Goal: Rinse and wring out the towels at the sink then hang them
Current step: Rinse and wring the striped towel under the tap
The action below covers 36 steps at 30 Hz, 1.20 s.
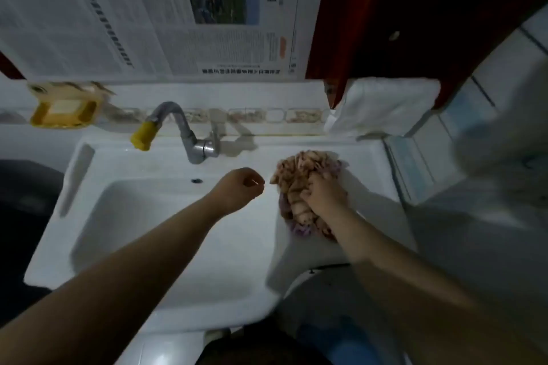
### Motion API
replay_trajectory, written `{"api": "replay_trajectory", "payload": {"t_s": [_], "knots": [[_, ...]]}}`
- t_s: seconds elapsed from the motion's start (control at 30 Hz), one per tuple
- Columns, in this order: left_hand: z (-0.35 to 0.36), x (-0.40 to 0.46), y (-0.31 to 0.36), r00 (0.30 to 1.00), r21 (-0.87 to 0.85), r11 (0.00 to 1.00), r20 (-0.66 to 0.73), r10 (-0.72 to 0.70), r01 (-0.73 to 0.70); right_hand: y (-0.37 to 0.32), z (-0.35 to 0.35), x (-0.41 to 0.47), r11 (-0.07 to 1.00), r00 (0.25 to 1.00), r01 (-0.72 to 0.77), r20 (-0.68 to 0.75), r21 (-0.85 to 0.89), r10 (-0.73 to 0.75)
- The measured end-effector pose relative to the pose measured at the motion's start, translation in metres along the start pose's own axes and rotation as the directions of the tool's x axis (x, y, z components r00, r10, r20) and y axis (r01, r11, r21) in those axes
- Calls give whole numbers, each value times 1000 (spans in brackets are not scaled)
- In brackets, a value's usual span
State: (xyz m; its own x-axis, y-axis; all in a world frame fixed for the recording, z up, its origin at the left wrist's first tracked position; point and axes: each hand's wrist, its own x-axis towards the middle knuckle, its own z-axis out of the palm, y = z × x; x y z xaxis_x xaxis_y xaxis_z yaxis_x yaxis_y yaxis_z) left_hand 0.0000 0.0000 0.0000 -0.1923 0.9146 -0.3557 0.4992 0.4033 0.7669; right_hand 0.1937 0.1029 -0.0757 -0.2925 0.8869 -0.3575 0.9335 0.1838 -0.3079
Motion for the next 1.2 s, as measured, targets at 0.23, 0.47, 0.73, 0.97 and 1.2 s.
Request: {"api": "replay_trajectory", "payload": {"t_s": [0.23, 0.47, 0.73, 0.97, 1.2], "knots": [[13, -4, -17, 989, -153, 983, -94, -116, 101, -8, -26, -17, 979, 931, 88, -364, 184, -15], [-15, -30, -10, 959, -383, 896, -248, 134, -224, -99, -77, -59, 570, 814, 564, -521, 598, -259], [-57, -60, -54, 955, -541, 825, -298, -7, -163, -191, -41, -46, 753, 936, 333, -98, 567, -339], [-101, -58, -108, 955, -797, 601, -221, -199, -59, -242, -6, 38, 869, 993, -32, 116, 494, -29], [-126, -43, -121, 969, -823, 567, -164, -186, -31, -261, 23, 85, 961, 995, -100, 14, 258, 100]]}}
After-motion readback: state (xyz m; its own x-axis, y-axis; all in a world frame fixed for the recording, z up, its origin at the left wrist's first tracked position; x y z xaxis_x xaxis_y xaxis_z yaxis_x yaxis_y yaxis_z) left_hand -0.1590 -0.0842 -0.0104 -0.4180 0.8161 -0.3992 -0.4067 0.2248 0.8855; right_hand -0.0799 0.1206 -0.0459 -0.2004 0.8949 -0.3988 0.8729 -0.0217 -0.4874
